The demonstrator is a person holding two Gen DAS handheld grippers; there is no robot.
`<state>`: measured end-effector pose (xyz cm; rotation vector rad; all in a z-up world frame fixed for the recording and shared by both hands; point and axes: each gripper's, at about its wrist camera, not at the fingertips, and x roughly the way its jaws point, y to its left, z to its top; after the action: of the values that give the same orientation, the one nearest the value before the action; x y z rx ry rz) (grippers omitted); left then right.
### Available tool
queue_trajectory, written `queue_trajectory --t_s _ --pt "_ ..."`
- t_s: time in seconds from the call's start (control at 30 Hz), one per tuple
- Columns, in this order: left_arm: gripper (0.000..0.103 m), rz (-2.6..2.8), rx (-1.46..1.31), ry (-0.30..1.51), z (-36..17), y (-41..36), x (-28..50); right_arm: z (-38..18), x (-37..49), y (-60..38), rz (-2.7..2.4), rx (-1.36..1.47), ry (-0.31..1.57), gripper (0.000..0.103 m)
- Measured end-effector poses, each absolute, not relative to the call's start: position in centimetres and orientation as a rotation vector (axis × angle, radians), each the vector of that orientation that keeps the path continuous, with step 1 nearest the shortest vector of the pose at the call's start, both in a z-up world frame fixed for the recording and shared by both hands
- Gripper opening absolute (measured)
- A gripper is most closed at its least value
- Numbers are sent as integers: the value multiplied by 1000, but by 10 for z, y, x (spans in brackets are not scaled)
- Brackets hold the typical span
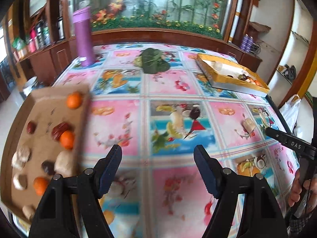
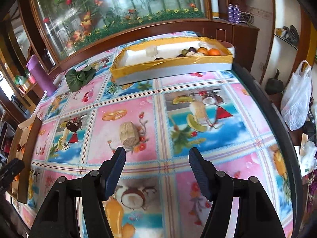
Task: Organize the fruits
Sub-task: 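Move both open tools back toward the remaining items on the table, then grasp a beige wood chunk with the right tool while the left tool grasps a chestnut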
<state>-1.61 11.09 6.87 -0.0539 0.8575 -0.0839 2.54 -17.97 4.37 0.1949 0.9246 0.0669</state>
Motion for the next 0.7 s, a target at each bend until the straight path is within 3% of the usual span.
queue_trajectory --t_s 0.13,0.23,0.3,0.47,0.53,0.67,0.7 --pt "74 -158 -56 873 58 88 18 40 48 -155 133 146 917 67" --pt "73 -175 -58 891 47 76 45 36 61 -146 155 120 912 55" --pt "68 -188 -52 903 40 67 62 32 66 -145 174 134 913 47" --pt "63 -204 -16 926 23 51 89 23 68 -143 210 138 897 45" --pt "55 -215 -10 946 15 46 96 20 70 -143 214 140 907 45" --pt "50 -222 37 934 12 35 96 14 73 -145 212 147 924 41" --pt "40 -219 52 929 12 33 95 13 73 -145 210 147 928 41"
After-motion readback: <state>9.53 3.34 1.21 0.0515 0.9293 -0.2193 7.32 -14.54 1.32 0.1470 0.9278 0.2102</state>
